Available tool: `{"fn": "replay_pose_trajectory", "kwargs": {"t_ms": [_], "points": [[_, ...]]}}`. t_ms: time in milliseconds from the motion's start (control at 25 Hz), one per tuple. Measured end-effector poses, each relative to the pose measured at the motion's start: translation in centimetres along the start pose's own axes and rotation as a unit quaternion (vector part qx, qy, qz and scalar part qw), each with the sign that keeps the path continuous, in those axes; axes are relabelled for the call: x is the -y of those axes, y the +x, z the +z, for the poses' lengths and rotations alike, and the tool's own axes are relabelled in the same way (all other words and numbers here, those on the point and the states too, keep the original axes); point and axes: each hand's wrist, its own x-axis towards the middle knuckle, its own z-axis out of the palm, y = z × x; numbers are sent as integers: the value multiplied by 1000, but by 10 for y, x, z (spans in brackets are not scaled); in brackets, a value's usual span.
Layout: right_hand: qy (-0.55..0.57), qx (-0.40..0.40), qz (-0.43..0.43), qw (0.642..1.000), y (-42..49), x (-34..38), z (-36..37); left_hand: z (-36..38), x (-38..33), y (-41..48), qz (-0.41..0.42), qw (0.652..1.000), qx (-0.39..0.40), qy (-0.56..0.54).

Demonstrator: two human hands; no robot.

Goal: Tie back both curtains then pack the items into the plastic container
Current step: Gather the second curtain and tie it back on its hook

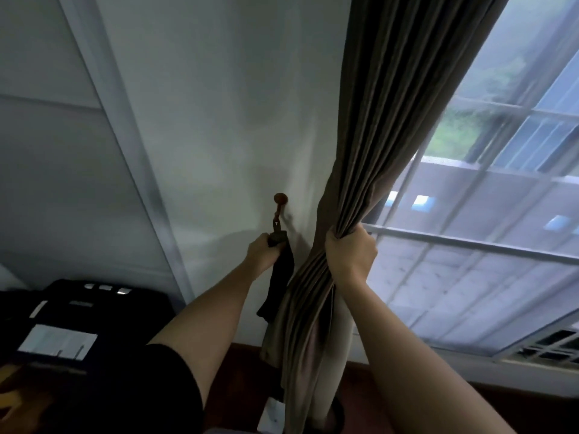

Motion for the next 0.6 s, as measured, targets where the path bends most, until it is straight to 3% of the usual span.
{"fn": "replay_pose_trajectory", "kwargs": {"t_ms": [160, 240, 360, 600], "points": [[25, 9, 23, 999, -1, 8, -5, -25, 7, -31, -14, 992, -6, -122], [33, 10, 37, 999, -2, 11, -6, -35, 11, -42, -9, 999, -33, 2], [28, 9, 44, 999, -5, 14, -8, -30, 9, -61, 42, 965, -119, 230], [28, 12, 46, 999, -9, 14, -11, -17, -3, -82, 84, 952, -146, 256]]}}
